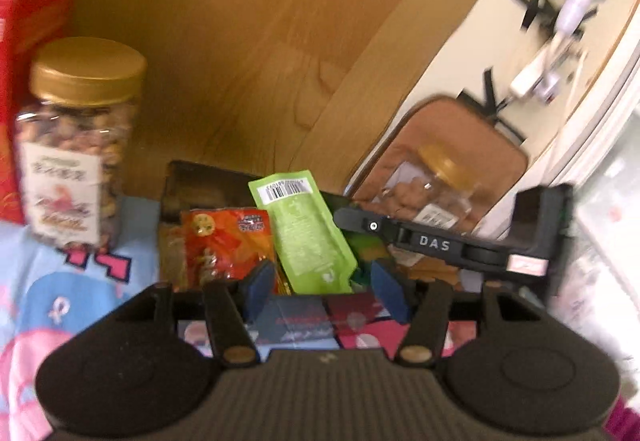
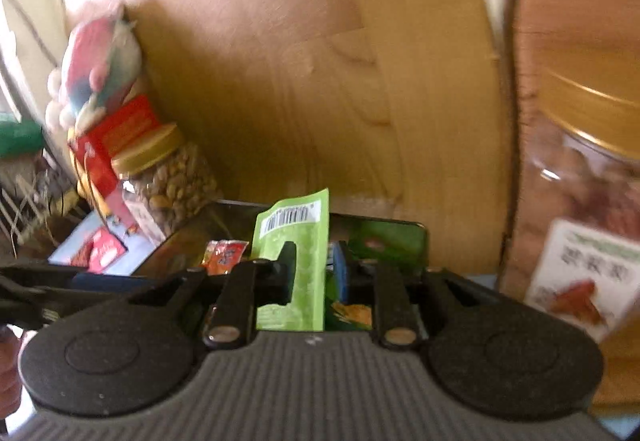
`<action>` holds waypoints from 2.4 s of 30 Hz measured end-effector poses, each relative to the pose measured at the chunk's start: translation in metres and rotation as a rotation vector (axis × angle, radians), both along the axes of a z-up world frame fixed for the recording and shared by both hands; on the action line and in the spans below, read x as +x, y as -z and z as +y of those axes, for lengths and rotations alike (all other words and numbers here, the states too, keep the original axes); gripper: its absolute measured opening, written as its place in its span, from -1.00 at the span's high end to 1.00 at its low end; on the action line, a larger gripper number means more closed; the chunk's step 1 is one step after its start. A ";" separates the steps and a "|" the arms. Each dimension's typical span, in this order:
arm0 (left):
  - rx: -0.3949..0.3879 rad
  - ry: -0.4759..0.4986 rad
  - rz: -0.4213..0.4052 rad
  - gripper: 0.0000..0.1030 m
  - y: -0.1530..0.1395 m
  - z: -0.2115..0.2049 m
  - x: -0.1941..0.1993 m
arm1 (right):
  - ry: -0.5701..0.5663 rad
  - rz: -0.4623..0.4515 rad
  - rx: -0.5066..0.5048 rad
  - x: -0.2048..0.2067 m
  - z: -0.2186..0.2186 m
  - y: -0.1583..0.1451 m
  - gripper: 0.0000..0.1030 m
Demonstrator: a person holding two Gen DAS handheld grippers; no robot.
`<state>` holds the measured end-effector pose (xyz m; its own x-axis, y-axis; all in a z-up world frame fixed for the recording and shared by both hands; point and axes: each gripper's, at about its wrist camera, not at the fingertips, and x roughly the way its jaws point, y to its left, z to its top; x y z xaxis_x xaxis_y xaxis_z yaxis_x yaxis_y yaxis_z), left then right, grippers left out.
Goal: Organize snacks
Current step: 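Drop the lime-green packet into the black tin box with the right gripper, then grasp the pink candy stick box with the right gripper, then place the pink candy box into the black tin box with the right gripper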
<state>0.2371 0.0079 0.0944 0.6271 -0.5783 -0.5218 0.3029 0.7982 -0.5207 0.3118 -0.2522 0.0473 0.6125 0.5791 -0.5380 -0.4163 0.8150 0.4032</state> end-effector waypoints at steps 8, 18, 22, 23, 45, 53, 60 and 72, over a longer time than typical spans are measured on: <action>-0.001 -0.028 0.011 -0.07 0.003 0.038 -0.077 | 0.061 -0.002 0.124 -0.048 -0.004 -0.030 0.54; -0.044 -0.051 0.141 -0.07 0.052 0.085 -0.181 | -0.252 0.034 0.107 -0.242 0.032 -0.007 0.54; -0.066 -0.065 0.152 -0.07 0.061 0.092 -0.208 | -0.335 0.005 0.016 -0.294 0.050 -0.002 0.37; -0.059 -0.071 0.150 -0.07 0.063 0.093 -0.211 | -0.349 -0.002 -0.007 -0.304 0.055 0.000 0.34; -0.003 -0.065 0.109 -0.01 0.068 0.086 -0.209 | -0.216 -0.186 -0.266 -0.320 0.052 0.012 0.25; -0.003 -0.041 0.139 -0.06 0.079 0.085 -0.197 | -0.181 -0.060 -0.208 -0.330 0.042 0.021 0.25; 0.008 -0.012 0.144 -0.02 0.092 0.074 -0.197 | -0.176 -0.052 -0.211 -0.319 0.069 0.029 0.25; 0.009 -0.039 0.117 -0.01 0.074 0.071 -0.179 | -0.116 -0.155 -0.258 -0.302 0.074 0.019 0.49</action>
<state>0.0576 0.0792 0.0208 0.5840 -0.5493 -0.5977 0.2090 0.8132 -0.5431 0.0094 -0.1786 0.0286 0.6362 0.5064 -0.5821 -0.5530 0.8254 0.1137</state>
